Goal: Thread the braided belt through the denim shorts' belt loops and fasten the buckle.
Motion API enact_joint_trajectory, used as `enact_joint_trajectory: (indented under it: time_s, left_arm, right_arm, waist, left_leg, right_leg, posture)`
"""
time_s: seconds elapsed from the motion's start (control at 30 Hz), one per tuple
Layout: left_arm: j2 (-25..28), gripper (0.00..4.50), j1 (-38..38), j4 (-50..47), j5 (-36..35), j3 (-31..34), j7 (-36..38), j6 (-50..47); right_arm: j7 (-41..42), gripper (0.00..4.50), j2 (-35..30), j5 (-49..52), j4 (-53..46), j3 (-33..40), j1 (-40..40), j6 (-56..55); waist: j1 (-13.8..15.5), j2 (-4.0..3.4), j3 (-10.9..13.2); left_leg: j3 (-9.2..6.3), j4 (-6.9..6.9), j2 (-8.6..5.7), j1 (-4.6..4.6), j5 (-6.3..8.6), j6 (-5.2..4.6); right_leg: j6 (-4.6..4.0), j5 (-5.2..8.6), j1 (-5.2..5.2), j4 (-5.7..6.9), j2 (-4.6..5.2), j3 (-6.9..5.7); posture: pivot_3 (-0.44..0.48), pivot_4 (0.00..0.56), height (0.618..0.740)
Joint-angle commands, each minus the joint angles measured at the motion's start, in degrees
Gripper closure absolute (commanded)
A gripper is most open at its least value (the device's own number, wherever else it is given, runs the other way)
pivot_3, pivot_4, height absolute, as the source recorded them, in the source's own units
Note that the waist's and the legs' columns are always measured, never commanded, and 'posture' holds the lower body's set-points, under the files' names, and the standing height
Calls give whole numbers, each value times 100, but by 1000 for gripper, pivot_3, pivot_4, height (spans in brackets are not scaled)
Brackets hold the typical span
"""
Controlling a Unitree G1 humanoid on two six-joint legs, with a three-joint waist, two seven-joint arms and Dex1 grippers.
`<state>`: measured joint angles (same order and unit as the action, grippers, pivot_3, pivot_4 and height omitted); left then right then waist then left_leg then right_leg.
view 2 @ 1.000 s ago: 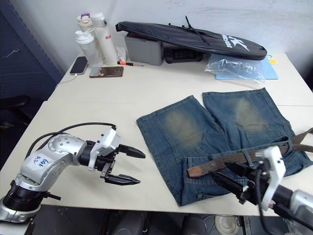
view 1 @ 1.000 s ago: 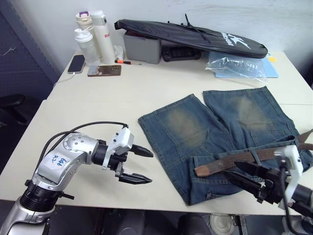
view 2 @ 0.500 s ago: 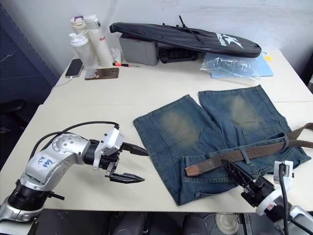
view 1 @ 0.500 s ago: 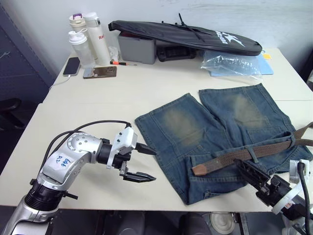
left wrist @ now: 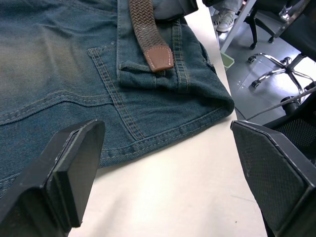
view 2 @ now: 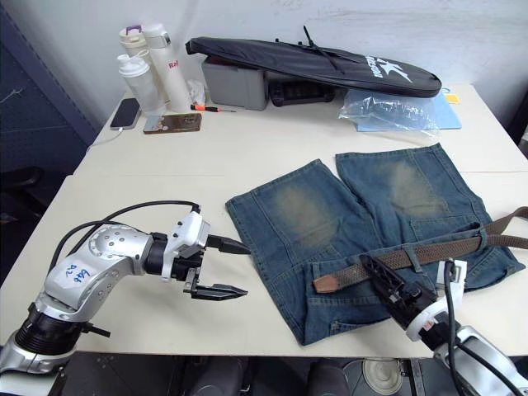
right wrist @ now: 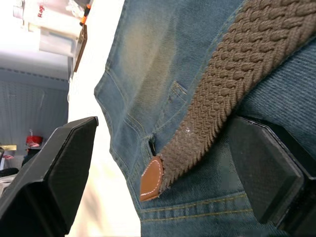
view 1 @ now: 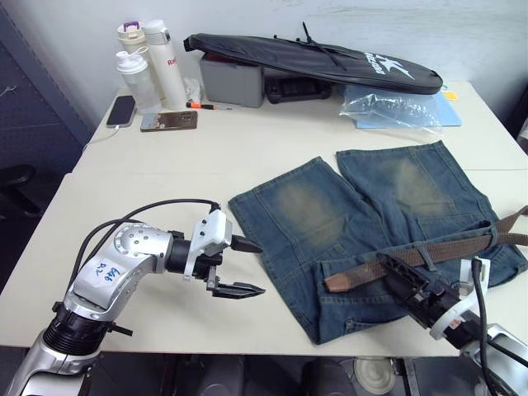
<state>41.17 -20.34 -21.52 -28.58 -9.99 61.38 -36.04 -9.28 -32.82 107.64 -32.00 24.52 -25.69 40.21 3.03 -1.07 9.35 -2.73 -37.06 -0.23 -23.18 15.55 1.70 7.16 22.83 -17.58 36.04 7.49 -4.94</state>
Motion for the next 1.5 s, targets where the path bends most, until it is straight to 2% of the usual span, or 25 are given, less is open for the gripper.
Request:
enact_joint_trajectory:
  time_s: [0.03, 0.23, 0.5, 0.63, 0.67, 0.83, 0.87, 1.03, 1.17, 1.33, 1.5]
  left_arm:
    - [-5, 0, -154, 45, 75, 57, -8, 139]
    - [-28, 0, -286, 190, 146, -1, 48, 193]
    - [-79, 0, -380, 276, 232, -45, 94, 227]
    - [-85, 0, -419, 321, 241, -72, 116, 244]
    - [-87, 0, -425, 332, 242, -80, 120, 248]
    - [-90, 0, -413, 335, 238, -114, 121, 254]
    - [-96, 0, -411, 338, 242, -123, 119, 257]
    - [-133, 0, -413, 342, 256, -158, 101, 258]
    - [-155, 0, -419, 354, 258, -136, 64, 257]
    - [-131, 0, -522, 567, 366, -55, -63, 237]
    - [-71, 0, -519, 588, 369, -62, 69, 252]
  right_arm:
    - [-5, 59, 85, -130, -269, -295, -14, -68]
    - [32, 59, 300, -507, -247, -532, 36, -259]
    - [119, 59, 481, -591, -104, -428, 44, -483]
    - [131, 1186, 463, -379, -183, -325, 29, -554]
    - [128, 1802, 444, -283, -243, -289, 11, -566]
    - [38, 4239, 295, 160, -507, -25, 33, -676]
    - [-4, 4469, 285, 215, -497, 33, 119, -746]
    - [-136, 4469, 296, 93, -407, 160, 622, -1025]
    - [232, 4469, 89, -1140, -529, -127, 579, -780]
    - [539, 4469, 210, -2456, -656, -480, 563, -932]
    - [775, 4469, 361, -2964, -670, -762, 446, -896]
  waist:
    - [-1, -2, -1]
    - [-4, -12, -7]
    - [-3, -13, -8]
    - [-6, -14, -8]
    - [-6, -14, -8]
    - [-6, -14, -8]
    - [-6, -14, -8]
    - [-16, -14, -7]
    - [-2, -17, -8]
    - [-8, -16, -8]
    - [-12, -16, -8]
  left_leg:
    - [1, 1, 0, 0, 1, 0]
    - [3, 3, 2, 1, 2, 1]
    - [9, 3, 2, 2, 5, -2]
    - [12, 3, 1, 1, 6, -3]
    - [12, 3, 1, 2, 6, -4]
    - [12, 4, 2, 1, 8, -3]
    - [12, 4, 2, 1, 9, -3]
    - [18, 3, 3, 2, 8, -3]
    - [13, 6, 2, 7, 9, -1]
    - [18, 5, -1, 6, 9, -1]
    - [18, 5, 2, 9, 7, 0]
  right_leg:
    - [0, 0, 0, 0, 0, 1]
    - [0, 0, -8, -1, -2, 3]
    - [1, -1, -8, -3, -1, 14]
    - [1, -1, -8, -3, -1, 16]
    - [1, -1, -9, -3, 0, 17]
    - [2, -1, -9, -4, -1, 17]
    - [2, -1, -9, -4, -1, 17]
    - [2, -1, -9, -3, -2, 23]
    - [3, -1, -16, -5, -5, 22]
    - [9, -5, -36, -4, -4, 24]
    - [9, -5, -38, -1, -8, 27]
  posture:
    - [0, 150, 652]
    - [0, 150, 652]
    - [0, 150, 652]
    - [0, 150, 652]
    - [0, 150, 652]
    - [0, 150, 652]
    - [0, 150, 652]
    - [0, 150, 652]
    - [0, 150, 652]
    - [0, 150, 652]
    - [0, 150, 652]
